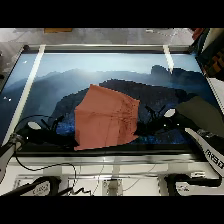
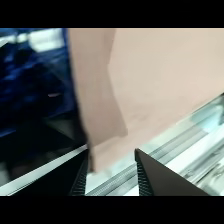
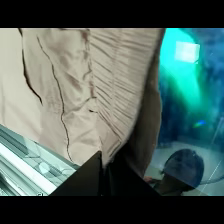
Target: Fold the clothes and pants, and hang the long-sleeved shirts on hangers.
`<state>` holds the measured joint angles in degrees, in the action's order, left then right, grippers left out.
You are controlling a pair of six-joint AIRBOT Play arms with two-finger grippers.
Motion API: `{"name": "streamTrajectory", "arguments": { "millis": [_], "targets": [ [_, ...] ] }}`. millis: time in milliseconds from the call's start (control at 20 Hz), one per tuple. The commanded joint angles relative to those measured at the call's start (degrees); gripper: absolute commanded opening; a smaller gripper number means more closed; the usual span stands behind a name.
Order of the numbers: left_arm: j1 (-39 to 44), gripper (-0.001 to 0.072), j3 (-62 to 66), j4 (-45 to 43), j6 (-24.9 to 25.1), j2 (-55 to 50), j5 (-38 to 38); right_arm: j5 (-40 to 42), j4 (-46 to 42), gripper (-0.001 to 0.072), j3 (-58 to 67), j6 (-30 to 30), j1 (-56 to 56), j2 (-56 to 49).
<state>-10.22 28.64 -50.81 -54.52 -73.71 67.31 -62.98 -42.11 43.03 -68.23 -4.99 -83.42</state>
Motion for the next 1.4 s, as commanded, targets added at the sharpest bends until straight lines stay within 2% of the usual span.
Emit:
{"name": "streamTrajectory", "arguments": {
  "millis": [0,50,100,150,250,500,700,850,1000,1150,1250,1350],
  "targets": [
    [0.04,0.0351,-3.89,3.93,5.07,-0.11,-4.0,0.0,0.02,0.0024,0.15,0.55,-0.04,0.0],
    [0.04,0.0303,-3.93,5.09,5.97,-0.09,-4.22,-0.02,0.2,0.0023,0.22,1.84,-0.04,0.09],
    [0.02,0.0203,-3.93,6.45,6.51,-0.09,-4.39,-0.02,0.31,0.0023,0.22,2.75,-0.04,0.31],
    [0.0,0.0174,-3.91,7.78,7.5,-0.09,-4.35,-0.15,0.31,0.0023,0.2,3.54,-0.04,0.72],
    [0.0,0.0016,-3.43,9.11,9.44,0.11,-3.89,-0.5,0.26,0.0023,0.2,5.01,-0.04,2.45],
    [-0.02,0.0015,4.22,9.35,9.97,7.04,-0.13,-0.46,0.26,0.0022,0.22,5.38,-0.04,13.33],
    [-1.16,0.0015,14.86,15.43,10.01,20.61,1.03,-0.63,0.42,0.0022,1.62,5.31,-0.04,27.47],
    [-4.9,0.0015,22.75,19.58,9.99,32.48,-1.18,-0.46,3.5,0.0022,6.51,4.07,-0.04,37.35],
    [-6.78,0.0015,26.95,20.04,9.97,45.55,-9.18,-0.46,12.5,0.0023,12.59,0.63,-0.04,44.28],
    [-6.8,0.0014,26.99,19.78,9.97,56.81,-18.32,-0.39,21.09,0.0022,15.98,-6.34,-0.04,48.89],
    [-6.8,0.0014,26.99,19.45,9.22,61.33,-19.54,-0.28,22.86,0.0023,16.13,-11.72,-0.04,51.12],
    [-6.8,0.0014,26.53,17.14,4.98,62.47,-18.38,-0.07,21.44,0.0022,16.13,-15.65,-0.04,51.74]
  ]
}}
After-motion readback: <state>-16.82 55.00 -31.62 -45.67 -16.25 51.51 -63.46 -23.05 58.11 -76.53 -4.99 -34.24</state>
